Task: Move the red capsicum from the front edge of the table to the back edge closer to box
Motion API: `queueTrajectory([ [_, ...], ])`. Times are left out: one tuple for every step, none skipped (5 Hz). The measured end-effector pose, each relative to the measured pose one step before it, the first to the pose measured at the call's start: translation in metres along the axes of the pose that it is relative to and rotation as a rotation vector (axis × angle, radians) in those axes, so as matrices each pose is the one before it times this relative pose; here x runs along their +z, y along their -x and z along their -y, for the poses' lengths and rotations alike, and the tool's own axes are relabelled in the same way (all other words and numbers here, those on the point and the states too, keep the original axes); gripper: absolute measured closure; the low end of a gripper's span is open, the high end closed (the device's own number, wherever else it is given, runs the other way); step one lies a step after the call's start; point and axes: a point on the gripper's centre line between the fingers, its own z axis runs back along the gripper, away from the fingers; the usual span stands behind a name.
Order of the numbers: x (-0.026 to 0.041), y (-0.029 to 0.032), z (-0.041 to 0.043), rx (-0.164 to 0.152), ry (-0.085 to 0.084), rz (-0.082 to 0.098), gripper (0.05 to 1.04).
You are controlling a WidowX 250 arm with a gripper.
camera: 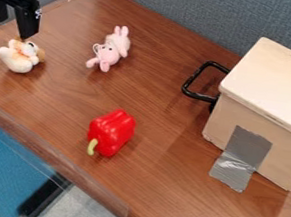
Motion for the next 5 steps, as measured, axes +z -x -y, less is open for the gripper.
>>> queueTrajectory([
  [-0.00893,0.00405,0.00341,0.0047,0.0240,-0.0260,0.083],
  [0.00074,0.00481,0.02956,-0.0456,0.0648,-0.0211,0.083],
  [0.00624,0.00040,0.03758,-0.0828,0.0206,0.0044,0.083],
  [-0.00243,-0.00038,0.03931,-0.0734,0.0097,-0.0083,0.083],
  [-0.01325,-0.00312,0.03617,-0.0573,-0.0223,-0.0347,0.083],
])
